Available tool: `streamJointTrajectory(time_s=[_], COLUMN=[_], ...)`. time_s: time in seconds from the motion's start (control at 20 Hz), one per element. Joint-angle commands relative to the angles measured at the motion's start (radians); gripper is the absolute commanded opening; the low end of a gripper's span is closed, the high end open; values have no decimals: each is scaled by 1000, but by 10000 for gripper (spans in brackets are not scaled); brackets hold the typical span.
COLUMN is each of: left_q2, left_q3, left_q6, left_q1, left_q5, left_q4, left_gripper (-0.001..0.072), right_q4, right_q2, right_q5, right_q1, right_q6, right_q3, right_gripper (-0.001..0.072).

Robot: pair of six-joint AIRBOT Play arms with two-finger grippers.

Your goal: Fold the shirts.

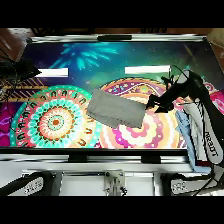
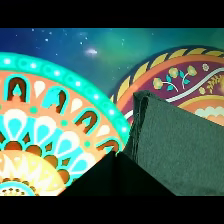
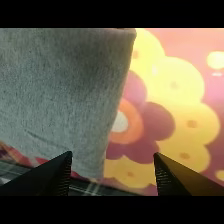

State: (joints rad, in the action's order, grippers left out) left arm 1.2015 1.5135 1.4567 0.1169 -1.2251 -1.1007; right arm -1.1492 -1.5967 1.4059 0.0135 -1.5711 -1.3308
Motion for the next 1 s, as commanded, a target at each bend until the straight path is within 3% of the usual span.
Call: streamJointTrajectory(time_s=[0.0, 0.1, 0.3, 0.35, 0.4, 0.6, 0.95], left_q2=[-1, -1, -1, -1, -1, -1, -1], left_q3=[-1, -1, -1, -1, 0, 0, -1], left_q6=[-4, 0, 28, 34, 34, 33, 33], left_q1=[2, 2, 1, 1, 1, 1, 1], left_q5=[-7, -7, -7, -7, -8, -7, -12], left_q4=[-11, -11, -10, -10, -10, -10, -10], left_gripper=[30, 30, 30, 30, 30, 30, 30], right_q4=[184, 189, 341, 349, 366, 369, 51], right_q2=[-3, -39, -86, -82, -73, 59, 320], right_q5=[-163, -191, -302, -338, -356, -339, -91], right_q1=[37, -1, -71, -80, -81, -3, 326], right_q6=[63, 83, 163, 163, 162, 246, 84], right_q3=[189, 210, 210, 208, 196, 52, -226], right_gripper=[634, 634, 624, 381, 55, 61, 61])
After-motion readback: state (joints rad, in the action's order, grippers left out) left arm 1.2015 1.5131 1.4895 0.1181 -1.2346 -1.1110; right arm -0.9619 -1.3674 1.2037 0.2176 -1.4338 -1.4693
